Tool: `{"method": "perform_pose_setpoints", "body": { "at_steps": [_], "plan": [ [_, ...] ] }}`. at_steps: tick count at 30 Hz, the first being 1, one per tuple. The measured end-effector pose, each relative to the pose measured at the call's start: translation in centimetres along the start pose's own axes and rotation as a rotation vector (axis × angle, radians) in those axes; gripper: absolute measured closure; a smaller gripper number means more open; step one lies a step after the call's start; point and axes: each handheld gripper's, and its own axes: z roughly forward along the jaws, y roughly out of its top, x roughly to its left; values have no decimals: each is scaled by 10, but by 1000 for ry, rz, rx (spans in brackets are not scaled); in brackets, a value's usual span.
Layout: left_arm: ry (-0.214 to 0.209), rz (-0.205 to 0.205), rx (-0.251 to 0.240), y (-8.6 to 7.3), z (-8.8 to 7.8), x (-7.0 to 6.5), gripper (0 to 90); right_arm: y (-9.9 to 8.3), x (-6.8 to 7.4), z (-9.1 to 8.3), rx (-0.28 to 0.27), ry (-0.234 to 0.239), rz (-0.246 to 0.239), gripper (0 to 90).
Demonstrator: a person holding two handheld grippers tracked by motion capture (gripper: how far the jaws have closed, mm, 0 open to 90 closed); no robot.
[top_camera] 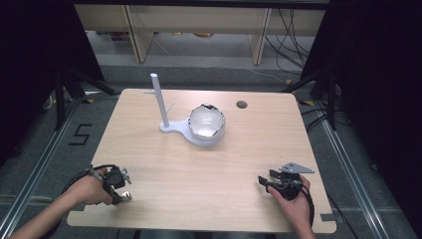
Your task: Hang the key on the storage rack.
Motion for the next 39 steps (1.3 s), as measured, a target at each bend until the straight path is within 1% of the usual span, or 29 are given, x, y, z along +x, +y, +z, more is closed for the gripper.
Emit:
{"method": "perform_pose_setpoints", "body": {
  "at_steps": [3,4,7,8,9,10,11,13,14,15,16,17,18,19,20,21,22,23,24,25,26,27,29,31,32,33,34,37,39],
  "plan": [
    [5,-1,-10,1,-4,0,831,0,0,0,2,9,11,431],
    [13,-6,-26,2,-10,1,831,0,3,1,7,20,49,432],
    [29,-16,-52,3,-21,3,831,0,3,1,7,21,48,431],
    [29,-16,-52,3,-21,3,832,0,3,1,7,21,48,431],
    [39,-18,-71,4,-28,5,832,0,3,1,6,20,48,431],
    [39,-18,-71,4,-28,5,832,0,3,1,7,19,48,431],
    [55,-22,-86,6,-36,8,831,0,3,1,7,20,48,431],
    [61,-28,-102,7,-40,9,832,0,3,1,7,20,48,431],
    [76,-31,-124,9,-47,11,831,-1,3,1,2,22,49,431],
    [76,-31,-124,9,-47,11,831,0,3,1,8,21,48,431],
    [96,-30,-147,12,-53,14,831,-1,3,1,1,22,48,431],
    [96,-30,-147,12,-53,14,831,-1,3,1,1,22,48,431],
    [122,-26,-169,15,-59,17,831,0,0,1,2,9,9,431],
    [122,-26,-169,15,-59,17,831,0,0,1,1,8,12,431],
    [155,-16,-188,19,-63,19,831,-1,0,2,-6,1,5,431],
    [159,-4,-169,22,-66,21,831,0,0,1,-3,1,10,431],
    [157,-11,-187,24,-66,21,831,0,0,0,-1,8,10,431],
    [157,-11,-187,24,-66,21,831,0,0,0,-1,8,10,431],
    [160,-4,-198,27,-67,23,831,0,1,0,0,12,21,430],
    [171,6,-207,31,-69,27,831,-1,3,0,1,23,51,429],
    [169,4,-206,32,-69,28,831,-1,0,1,-10,25,24,429],
    [174,3,-219,34,-70,29,831,-1,0,1,-9,25,23,429],
    [177,5,-218,36,-71,30,831,-1,0,0,-10,21,22,429],
    [187,-11,-239,39,-75,32,831,-1,-1,0,-12,21,18,429],
    [194,0,-236,41,-77,33,831,-1,-1,0,-12,23,20,429],
    [185,-11,-249,41,-77,33,831,-1,-1,0,-12,23,19,429],
    [191,-7,-261,42,-78,34,831,-1,-1,0,-11,23,20,429],
    [189,-14,-264,43,-81,35,831,-1,-1,1,-17,8,13,429],
    [189,-26,-271,45,-84,37,831,-1,-1,-1,-20,24,19,429]
  ]
}}
